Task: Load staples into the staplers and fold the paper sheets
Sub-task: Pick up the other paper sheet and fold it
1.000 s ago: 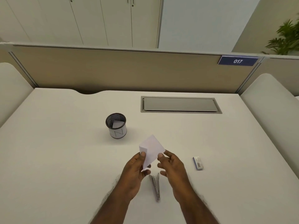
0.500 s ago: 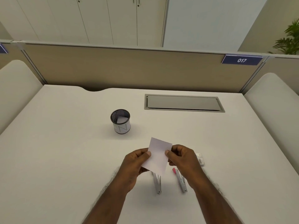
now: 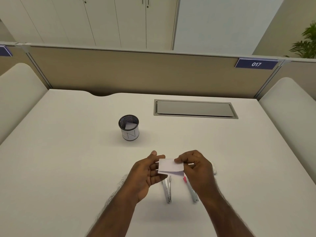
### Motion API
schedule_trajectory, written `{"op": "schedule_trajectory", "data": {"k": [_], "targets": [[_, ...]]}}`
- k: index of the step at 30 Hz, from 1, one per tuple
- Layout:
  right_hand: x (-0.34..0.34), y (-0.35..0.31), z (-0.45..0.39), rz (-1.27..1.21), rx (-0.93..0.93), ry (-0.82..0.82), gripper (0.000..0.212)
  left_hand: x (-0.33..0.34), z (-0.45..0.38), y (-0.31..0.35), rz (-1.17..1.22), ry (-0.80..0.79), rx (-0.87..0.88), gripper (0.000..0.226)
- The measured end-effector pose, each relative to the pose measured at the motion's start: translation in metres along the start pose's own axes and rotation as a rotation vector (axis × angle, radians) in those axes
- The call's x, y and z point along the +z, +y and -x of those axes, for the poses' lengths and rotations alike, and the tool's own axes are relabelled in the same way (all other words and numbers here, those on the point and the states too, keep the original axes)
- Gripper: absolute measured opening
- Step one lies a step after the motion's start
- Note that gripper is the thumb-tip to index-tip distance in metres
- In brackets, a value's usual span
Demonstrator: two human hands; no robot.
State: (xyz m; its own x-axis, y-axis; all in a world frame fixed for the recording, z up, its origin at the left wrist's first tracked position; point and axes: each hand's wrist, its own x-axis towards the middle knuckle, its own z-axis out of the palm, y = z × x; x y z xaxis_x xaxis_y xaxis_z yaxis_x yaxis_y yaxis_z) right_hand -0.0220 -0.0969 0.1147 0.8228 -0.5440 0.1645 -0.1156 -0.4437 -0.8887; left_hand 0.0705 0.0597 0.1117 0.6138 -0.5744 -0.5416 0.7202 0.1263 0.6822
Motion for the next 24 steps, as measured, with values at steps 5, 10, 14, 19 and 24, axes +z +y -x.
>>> {"op": "schedule_trajectory", "data": {"k": [5, 10, 14, 19, 24], "targets": [[-0.001, 0.007, -0.001, 0.094, -0.133, 0.006, 0.05, -0.001, -0.001, -0.002, -0.113, -0.001, 0.083, 0.022], [-0.003, 0.005, -0.002, 0.093, -0.137, -0.062, 0.057, 0.001, -0.003, -0.001, -0.207, 0.07, 0.145, 0.021], [-0.007, -0.002, -0.004, -0.066, 0.045, -0.105, 0.053, 0.001, -0.003, 0.002, -0.259, 0.107, 0.186, 0.023], [-0.009, -0.007, -0.012, 0.035, 0.253, -0.258, 0.012, 0.003, -0.001, 0.006, -0.296, 0.093, 0.223, 0.026], [-0.008, -0.008, -0.016, 0.003, 0.309, -0.268, 0.007, 0.004, 0.001, 0.008, -0.329, 0.057, 0.221, 0.03]]}}
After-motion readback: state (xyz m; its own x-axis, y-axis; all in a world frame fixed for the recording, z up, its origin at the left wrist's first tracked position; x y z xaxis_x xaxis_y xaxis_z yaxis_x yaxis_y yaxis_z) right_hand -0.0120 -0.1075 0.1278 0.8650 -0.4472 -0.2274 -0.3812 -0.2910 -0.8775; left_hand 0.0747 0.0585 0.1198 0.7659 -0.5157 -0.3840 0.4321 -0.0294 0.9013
